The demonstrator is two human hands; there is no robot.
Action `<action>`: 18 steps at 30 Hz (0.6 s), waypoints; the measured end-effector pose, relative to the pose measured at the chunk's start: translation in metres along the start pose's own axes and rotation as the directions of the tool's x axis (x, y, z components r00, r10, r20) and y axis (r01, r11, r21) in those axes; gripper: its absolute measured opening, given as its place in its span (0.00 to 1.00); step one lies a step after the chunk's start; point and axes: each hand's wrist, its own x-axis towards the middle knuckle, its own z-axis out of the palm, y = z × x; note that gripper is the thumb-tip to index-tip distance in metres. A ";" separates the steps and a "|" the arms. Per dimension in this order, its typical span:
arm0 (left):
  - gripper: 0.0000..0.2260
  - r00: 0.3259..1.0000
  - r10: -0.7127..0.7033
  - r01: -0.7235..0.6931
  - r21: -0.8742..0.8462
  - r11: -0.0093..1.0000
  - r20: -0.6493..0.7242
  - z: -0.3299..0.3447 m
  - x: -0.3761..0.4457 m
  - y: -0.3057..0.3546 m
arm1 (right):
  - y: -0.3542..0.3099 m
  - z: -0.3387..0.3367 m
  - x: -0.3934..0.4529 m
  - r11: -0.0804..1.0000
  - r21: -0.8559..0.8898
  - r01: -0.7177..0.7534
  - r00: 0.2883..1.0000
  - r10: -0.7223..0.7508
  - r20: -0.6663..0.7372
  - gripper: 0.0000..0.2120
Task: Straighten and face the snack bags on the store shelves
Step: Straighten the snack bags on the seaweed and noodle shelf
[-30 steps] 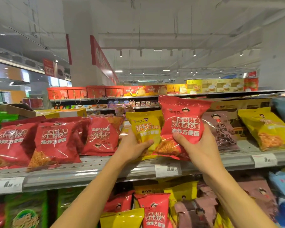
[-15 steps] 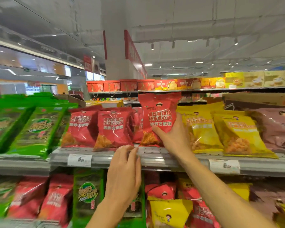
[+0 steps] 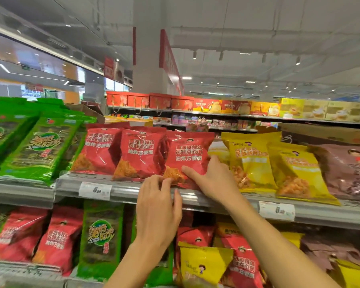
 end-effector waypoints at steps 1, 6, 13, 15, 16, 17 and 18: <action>0.12 0.999 -0.027 0.027 -0.001 1.000 -0.018 0.003 0.000 0.002 | 0.005 -0.004 -0.005 1.000 0.013 0.027 0.999 -0.027 -0.029 0.36; 0.10 0.991 -0.076 0.066 -0.089 0.994 -0.112 0.026 -0.002 0.045 | 0.041 -0.039 -0.030 0.943 0.269 0.194 0.973 -0.151 -0.174 0.20; 0.10 0.996 0.045 -0.072 -0.410 0.909 -0.077 0.069 -0.003 0.164 | 0.144 -0.121 -0.056 0.821 0.535 0.200 0.957 -0.047 -0.287 0.06; 0.09 0.997 0.028 -0.057 -0.460 0.886 -0.070 0.084 -0.003 0.204 | 0.185 -0.149 -0.062 0.817 0.549 0.178 0.954 -0.006 -0.301 0.06; 0.08 0.998 0.015 -0.045 -0.477 0.878 -0.066 0.091 -0.003 0.224 | 0.205 -0.163 -0.065 0.826 0.540 0.163 0.953 0.011 -0.304 0.06; 0.08 0.998 0.010 -0.039 -0.491 0.870 -0.063 0.099 -0.003 0.243 | 0.224 -0.176 -0.067 0.836 0.528 0.148 0.950 0.028 -0.311 0.06; 0.07 0.998 0.015 -0.043 -0.501 0.865 -0.061 0.106 -0.004 0.260 | 0.243 -0.189 -0.069 0.846 0.516 0.135 0.945 0.046 -0.323 0.06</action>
